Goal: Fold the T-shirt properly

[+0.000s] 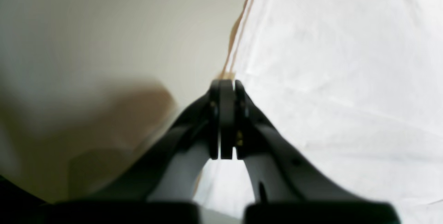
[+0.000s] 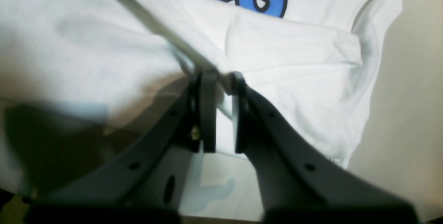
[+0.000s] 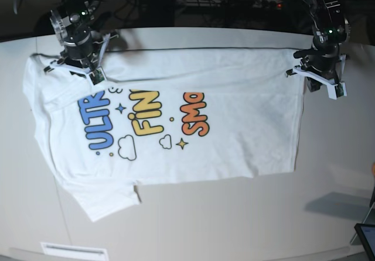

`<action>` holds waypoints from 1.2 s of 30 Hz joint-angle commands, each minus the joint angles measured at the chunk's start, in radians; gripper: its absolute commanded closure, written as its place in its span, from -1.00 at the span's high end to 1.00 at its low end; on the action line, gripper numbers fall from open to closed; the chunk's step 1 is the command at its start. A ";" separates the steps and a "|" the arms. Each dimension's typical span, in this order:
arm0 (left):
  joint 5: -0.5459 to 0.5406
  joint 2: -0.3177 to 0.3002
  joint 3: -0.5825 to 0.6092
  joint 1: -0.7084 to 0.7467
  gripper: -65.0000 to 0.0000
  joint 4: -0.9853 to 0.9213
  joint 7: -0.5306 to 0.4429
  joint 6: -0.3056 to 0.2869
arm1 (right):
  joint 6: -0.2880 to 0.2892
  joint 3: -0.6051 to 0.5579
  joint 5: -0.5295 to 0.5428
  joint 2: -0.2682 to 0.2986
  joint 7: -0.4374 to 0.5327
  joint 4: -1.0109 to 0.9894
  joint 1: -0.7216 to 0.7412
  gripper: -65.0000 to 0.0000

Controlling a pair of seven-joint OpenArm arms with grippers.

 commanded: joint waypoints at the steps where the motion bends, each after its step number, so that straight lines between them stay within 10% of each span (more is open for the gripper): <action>1: 0.001 -0.012 -0.006 -0.014 -1.00 0.015 -0.019 -0.002 | -0.006 0.000 -0.003 0.001 0.011 0.011 0.008 -0.94; 36: 0.001 -0.012 -0.006 -0.014 -1.00 0.015 -0.019 -0.002 | -0.008 -0.150 -0.007 0.069 -0.068 -0.083 0.212 -1.00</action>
